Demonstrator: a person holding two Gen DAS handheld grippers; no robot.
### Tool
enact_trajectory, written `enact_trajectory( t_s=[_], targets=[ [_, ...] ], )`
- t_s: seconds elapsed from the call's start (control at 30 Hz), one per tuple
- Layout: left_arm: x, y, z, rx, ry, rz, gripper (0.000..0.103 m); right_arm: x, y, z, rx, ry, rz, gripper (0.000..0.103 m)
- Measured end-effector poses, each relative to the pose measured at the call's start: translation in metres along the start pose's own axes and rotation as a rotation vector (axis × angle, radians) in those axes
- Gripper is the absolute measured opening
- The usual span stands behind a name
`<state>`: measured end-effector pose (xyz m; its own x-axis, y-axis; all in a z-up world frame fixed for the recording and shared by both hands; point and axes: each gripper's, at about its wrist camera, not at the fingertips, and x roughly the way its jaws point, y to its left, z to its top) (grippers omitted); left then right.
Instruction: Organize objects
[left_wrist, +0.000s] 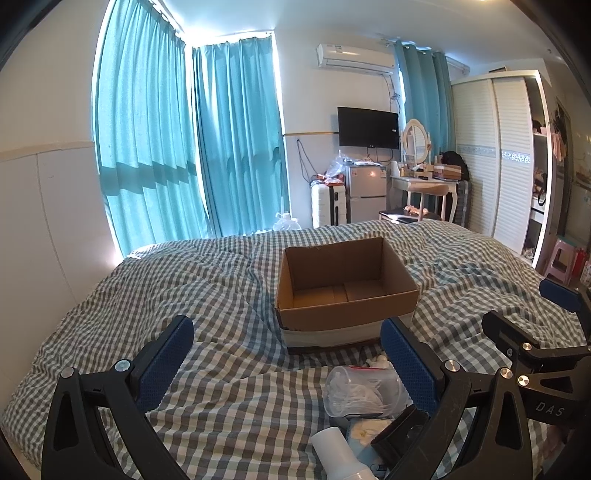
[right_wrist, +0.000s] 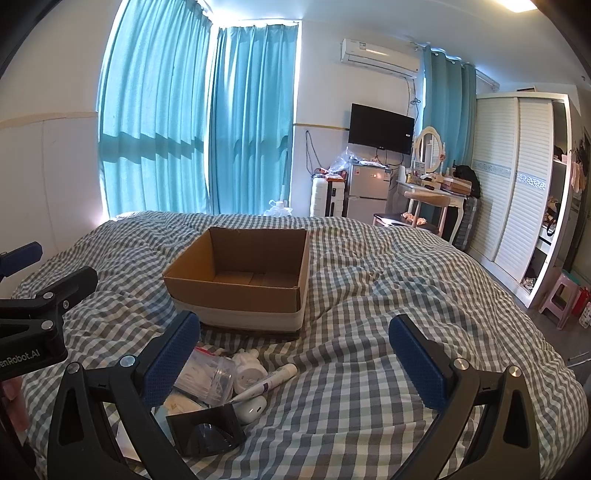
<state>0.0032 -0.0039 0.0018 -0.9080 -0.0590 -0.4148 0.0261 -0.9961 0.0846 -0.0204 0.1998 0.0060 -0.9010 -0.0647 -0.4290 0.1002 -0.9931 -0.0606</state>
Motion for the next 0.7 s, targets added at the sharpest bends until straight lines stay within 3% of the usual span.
enact_trajectory(
  t_s=[0.7],
  targets=[
    [-0.0016, 0.0007, 0.0003, 0.0, 0.013, 0.01, 0.103, -0.0081, 0.003, 0.0054, -0.009, -0.011, 0.018, 0.103]
  ],
)
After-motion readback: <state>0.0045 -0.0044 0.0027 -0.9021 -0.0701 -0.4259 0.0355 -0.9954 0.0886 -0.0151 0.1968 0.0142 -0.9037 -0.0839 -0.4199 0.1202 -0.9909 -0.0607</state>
